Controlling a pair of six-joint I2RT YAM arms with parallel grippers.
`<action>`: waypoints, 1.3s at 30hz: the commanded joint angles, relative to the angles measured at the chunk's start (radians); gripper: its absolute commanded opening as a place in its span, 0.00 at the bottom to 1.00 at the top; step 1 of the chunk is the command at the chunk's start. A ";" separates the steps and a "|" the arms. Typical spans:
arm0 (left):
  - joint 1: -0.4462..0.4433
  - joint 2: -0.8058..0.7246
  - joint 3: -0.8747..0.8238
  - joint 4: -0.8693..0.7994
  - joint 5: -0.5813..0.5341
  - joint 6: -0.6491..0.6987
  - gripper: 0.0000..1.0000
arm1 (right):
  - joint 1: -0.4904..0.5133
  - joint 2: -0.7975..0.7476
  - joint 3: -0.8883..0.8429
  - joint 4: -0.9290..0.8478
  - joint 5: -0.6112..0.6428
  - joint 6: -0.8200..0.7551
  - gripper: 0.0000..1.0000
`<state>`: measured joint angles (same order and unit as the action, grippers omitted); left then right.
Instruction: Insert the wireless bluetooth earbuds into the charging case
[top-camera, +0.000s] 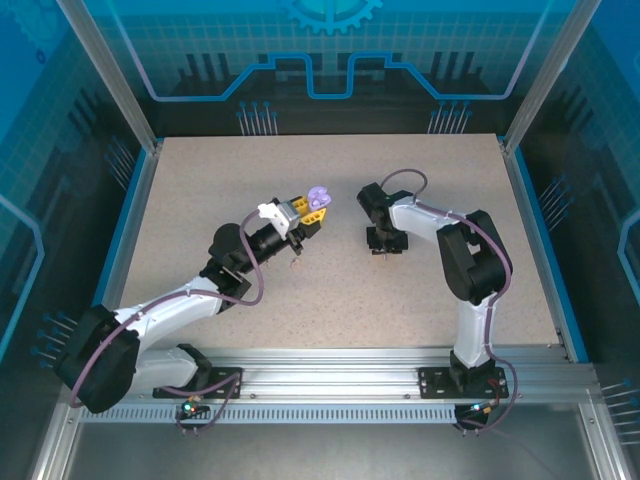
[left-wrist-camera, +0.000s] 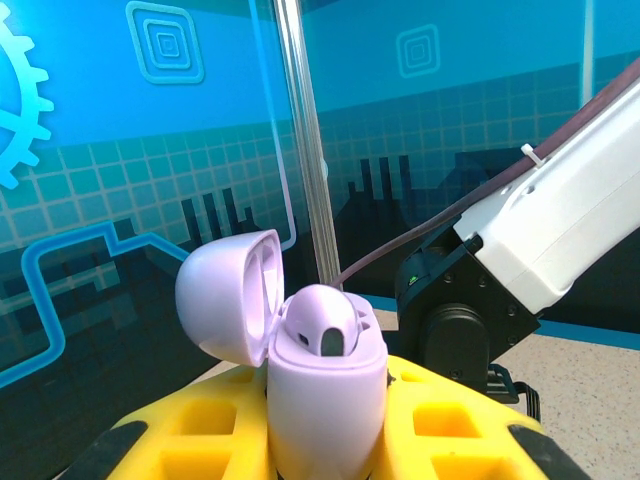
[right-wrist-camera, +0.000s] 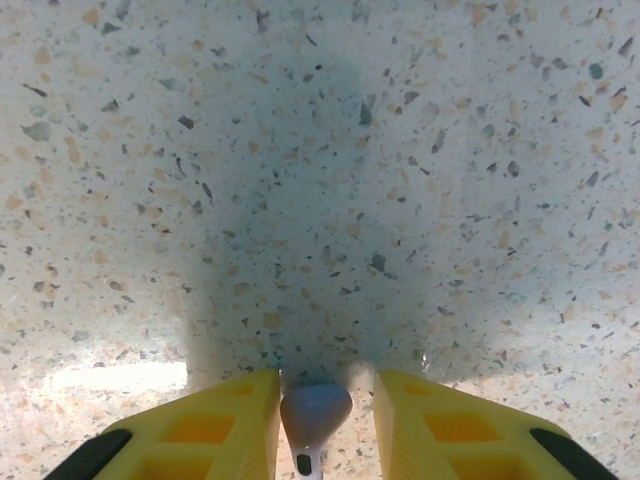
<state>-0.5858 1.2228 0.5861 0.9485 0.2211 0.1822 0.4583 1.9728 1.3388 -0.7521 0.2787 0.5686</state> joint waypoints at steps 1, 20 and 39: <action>-0.008 0.001 0.009 0.039 -0.003 -0.006 0.00 | 0.008 0.011 -0.004 -0.019 -0.003 0.007 0.29; -0.008 -0.011 0.005 0.020 -0.002 0.005 0.00 | -0.003 -0.186 -0.117 0.120 -0.109 -0.057 0.08; -0.008 -0.010 0.022 -0.003 0.038 0.003 0.00 | -0.003 -0.753 -0.124 0.281 -0.295 -0.108 0.10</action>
<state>-0.5858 1.2228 0.5861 0.9447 0.2295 0.1825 0.4572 1.2778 1.1770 -0.5014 0.0429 0.4805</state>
